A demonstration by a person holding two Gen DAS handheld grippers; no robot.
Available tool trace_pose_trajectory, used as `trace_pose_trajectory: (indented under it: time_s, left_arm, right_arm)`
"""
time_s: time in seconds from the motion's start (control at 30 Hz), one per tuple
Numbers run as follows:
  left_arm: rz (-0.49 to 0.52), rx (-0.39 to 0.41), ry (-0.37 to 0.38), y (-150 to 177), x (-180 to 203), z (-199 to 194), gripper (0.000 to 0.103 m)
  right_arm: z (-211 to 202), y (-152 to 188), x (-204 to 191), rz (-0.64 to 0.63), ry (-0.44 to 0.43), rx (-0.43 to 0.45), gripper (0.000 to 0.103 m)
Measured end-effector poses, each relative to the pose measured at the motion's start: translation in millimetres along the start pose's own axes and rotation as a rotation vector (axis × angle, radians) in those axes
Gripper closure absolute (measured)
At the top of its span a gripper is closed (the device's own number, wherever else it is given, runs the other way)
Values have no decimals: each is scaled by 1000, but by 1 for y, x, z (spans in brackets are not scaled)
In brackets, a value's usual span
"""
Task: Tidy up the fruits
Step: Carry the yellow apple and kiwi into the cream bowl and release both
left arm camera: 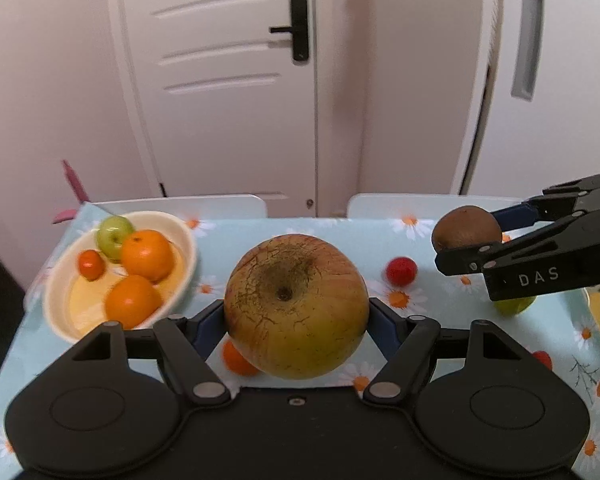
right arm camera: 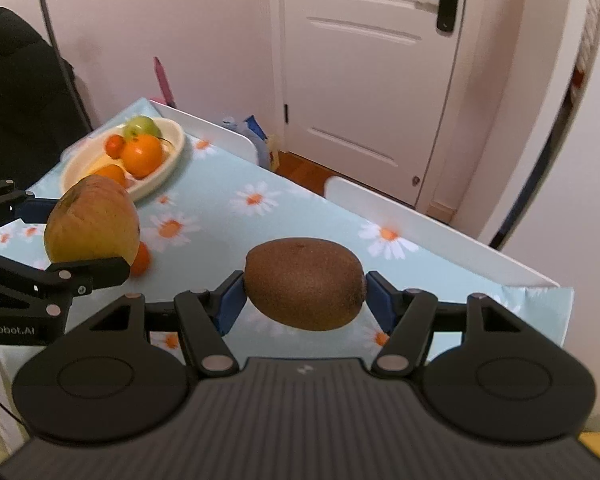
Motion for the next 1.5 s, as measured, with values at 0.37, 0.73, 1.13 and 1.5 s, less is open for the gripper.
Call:
trace_pose_trajectory:
  time_s: [0.37,0.73,1.13,1.5]
  left_arm:
    - [-30,14,-47,-9,-76,-31,25]
    - [-9,-5,-54,-13,-154,-10,25]
    - [65,-43,1,-10,-203,44,25]
    - [147,-74,37,-4,-225,92,25]
  right_arm:
    - [-8,-41,-71,7,-37,37,23]
    - [31,-80,-135,40,-42,31,24]
    - [80,-101,-169,107,-6,13,24]
    - [113,-104,-180,155,46,-3,24]
Point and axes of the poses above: each gripper's, at about its wrist camera, not at the fingertips, and z roughly the way its jaws point, x to its right, y to its underside, the point moved 5 cm from there along z, roughly the way its jaws point, and after that the axes turned 4 degrees about -y, right-handed, at the moved point
